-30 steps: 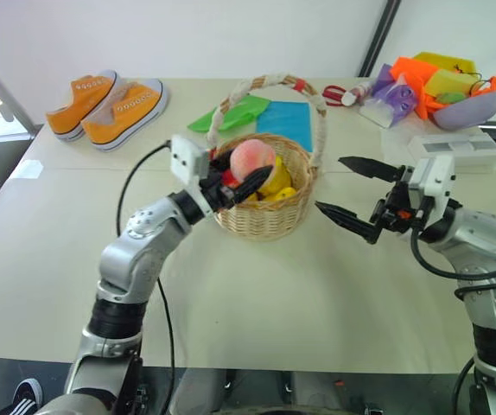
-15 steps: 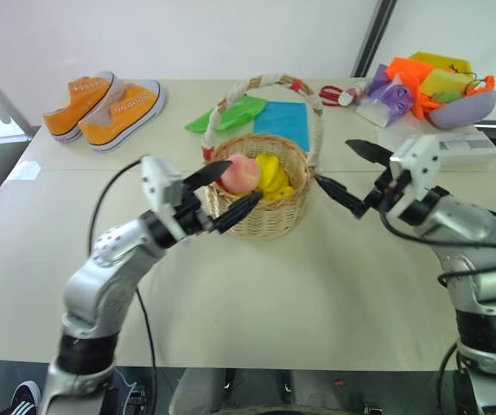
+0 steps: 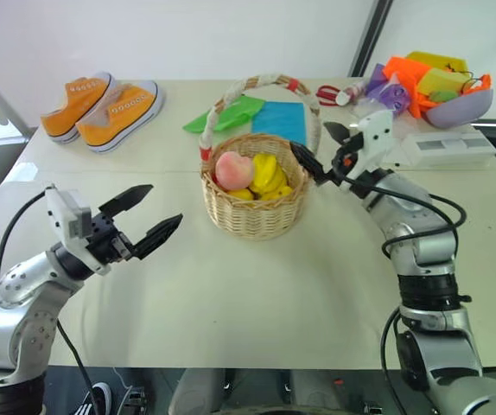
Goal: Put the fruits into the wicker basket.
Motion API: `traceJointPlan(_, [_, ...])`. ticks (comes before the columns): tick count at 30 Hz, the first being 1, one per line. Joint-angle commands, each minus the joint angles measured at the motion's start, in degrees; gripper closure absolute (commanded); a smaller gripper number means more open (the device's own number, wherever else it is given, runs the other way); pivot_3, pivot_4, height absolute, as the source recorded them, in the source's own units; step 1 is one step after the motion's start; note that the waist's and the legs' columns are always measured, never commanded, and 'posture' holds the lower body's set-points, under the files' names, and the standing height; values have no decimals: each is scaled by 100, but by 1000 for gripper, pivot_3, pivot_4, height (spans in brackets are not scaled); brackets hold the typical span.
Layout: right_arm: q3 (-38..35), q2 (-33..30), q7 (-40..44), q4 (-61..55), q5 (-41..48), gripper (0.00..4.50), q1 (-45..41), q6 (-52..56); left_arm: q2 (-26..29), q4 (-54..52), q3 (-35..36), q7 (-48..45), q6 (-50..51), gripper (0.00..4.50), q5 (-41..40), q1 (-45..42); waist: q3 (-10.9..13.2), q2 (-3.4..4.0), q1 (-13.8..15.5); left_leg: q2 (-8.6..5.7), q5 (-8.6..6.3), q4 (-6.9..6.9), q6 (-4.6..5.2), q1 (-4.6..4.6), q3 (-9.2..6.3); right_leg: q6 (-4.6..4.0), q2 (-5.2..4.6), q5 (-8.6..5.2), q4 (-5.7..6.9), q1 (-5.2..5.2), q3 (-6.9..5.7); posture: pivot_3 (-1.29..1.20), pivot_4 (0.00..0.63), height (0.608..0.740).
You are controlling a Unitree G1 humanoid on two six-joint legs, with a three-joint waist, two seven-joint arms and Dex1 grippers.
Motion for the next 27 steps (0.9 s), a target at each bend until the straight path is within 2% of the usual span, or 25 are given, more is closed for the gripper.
traceJointPlan(1, [-63, 63, 2, 409, -94, 915, -362, -196, -84, -169, -94, 102, -181, 0, 63, -58, 0, 0, -11, 0, 0, 0, 0, 0, 0, 0, 0, 0, 0, 2, 0, 0, 150, 740])
traceJointPlan(3, [-92, 98, -12, 526, -118, 1816, -412, -255, -115, -181, -147, 143, -189, 0, 88, -87, 0, 0, -27, 2, 1, -1, -2, 0, 0, 0, 1, 1, 5, 1, 1, 0, 150, 740])
traceJointPlan(8, [-274, 36, -31, 280, -2, 4416, -257, -206, -147, -101, -326, 158, -224, 0, 164, -175, 0, 1, -36, 3, 2, -8, -3, 0, 0, 0, 2, 2, 5, 2, 1, 0, 150, 740])
traceJointPlan(12, [-768, -263, -221, 44, 15, 4423, -35, -222, -200, 131, -585, 64, -210, 0, 194, -471, 0, 1, 10, 2, 2, -7, -3, 0, 0, 0, 2, 1, 5, 1, 0, 0, 150, 740])
traceJointPlan(17, [-1790, -843, -777, -346, -65, 4423, 607, -222, -402, 625, -1092, -235, -183, 0, 224, -1167, 1, 1, 28, -12, 1, -5, -1, -2, -2, 1, -5, 2, 2, 5, 0, 0, 150, 740])
traceJointPlan(23, [-3289, -1323, -1111, -1193, -22, 4423, 2095, -75, -754, 1256, -1735, -707, -147, 0, 266, -2022, -1, 8, -6, -3, 2, -14, -1, -4, 1, 2, 1, 2, 4, 6, 1, 0, 150, 740])
traceJointPlan(27, [-4229, -1363, -1230, -1699, 52, 4423, 3014, -14, -1001, 1712, -2301, -1156, -178, 0, 467, -2523, -4, 14, 15, -2, 3, -8, -1, -3, 5, 3, 1, 2, 6, 12, 4, 0, 150, 740])
